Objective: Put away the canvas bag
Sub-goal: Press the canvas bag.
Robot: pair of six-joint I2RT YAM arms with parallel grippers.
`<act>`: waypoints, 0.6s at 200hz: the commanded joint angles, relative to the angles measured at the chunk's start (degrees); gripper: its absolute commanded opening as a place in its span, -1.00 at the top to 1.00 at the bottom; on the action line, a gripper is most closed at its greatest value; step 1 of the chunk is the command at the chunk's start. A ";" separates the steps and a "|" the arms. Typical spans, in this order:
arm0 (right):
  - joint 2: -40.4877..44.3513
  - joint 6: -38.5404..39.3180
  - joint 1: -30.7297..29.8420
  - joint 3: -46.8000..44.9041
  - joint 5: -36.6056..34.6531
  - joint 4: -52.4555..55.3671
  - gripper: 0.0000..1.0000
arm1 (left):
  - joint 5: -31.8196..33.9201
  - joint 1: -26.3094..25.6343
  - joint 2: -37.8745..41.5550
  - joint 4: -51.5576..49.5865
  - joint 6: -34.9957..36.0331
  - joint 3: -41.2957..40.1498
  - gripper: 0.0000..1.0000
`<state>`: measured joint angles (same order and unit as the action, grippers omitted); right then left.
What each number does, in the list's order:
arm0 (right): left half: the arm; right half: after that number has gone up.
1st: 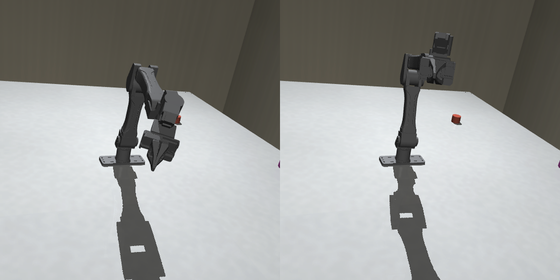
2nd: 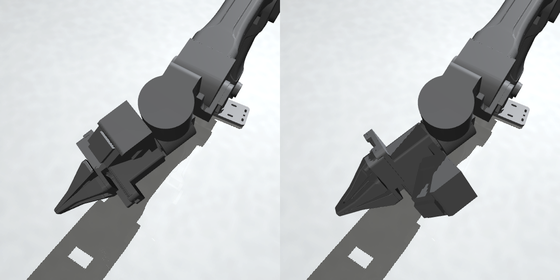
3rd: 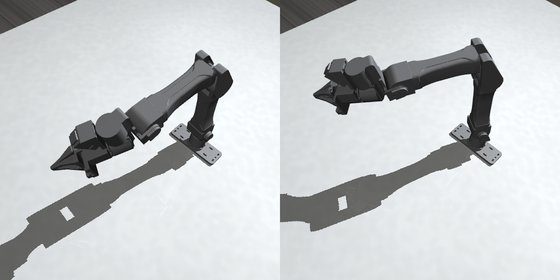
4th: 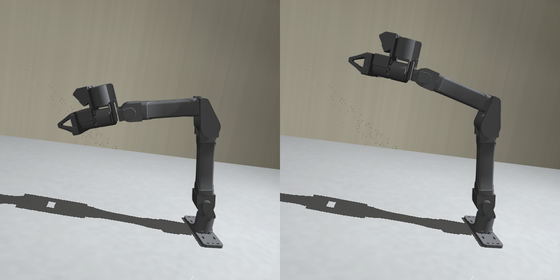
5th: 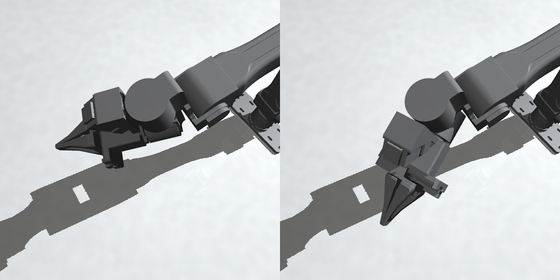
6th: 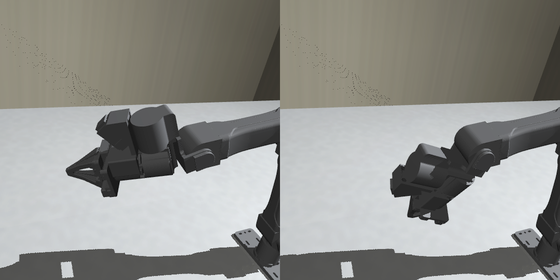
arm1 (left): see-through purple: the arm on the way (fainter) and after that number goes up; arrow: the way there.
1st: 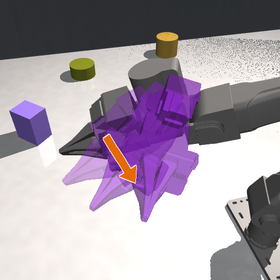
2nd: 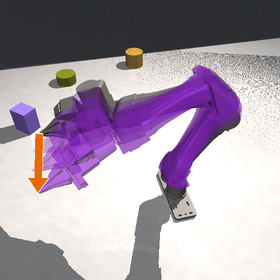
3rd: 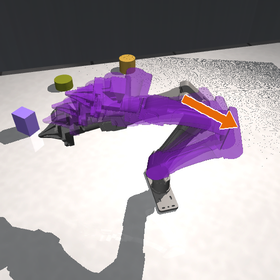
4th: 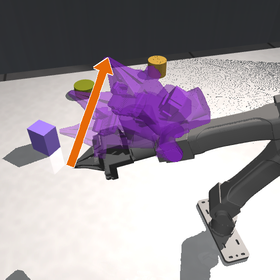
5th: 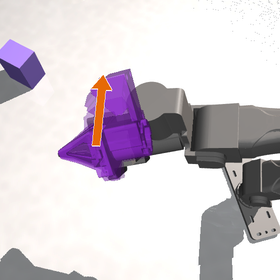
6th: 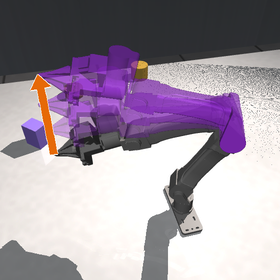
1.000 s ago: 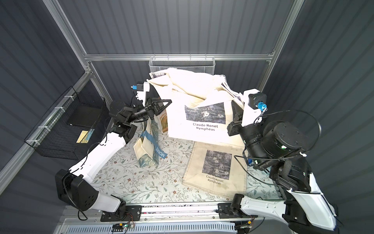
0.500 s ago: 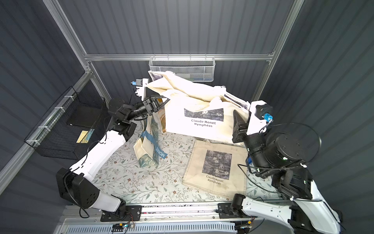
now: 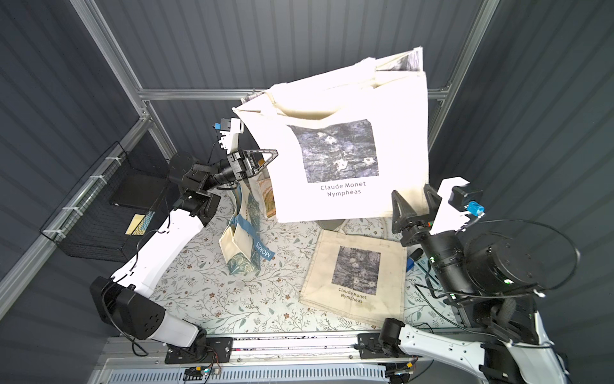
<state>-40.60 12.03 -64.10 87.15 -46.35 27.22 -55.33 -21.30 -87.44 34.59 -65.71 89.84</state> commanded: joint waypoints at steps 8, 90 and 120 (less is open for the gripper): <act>4.10 -1.43 -4.35 -1.88 -2.17 -2.78 -0.47 | 3.00 0.33 -0.34 5.46 -3.10 1.48 1.00; 9.83 7.00 -31.70 -11.68 -24.10 -16.76 -0.52 | 2.79 -3.20 -6.66 19.62 -11.76 10.10 1.00; 8.65 11.64 -33.28 -10.75 -25.71 -18.84 -0.54 | -5.57 -11.27 -10.58 9.91 -4.93 22.44 1.00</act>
<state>-31.81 17.67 -96.29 75.75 -67.70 13.54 -54.13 -26.09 -98.59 44.16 -75.40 102.06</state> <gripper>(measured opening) 0.765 0.065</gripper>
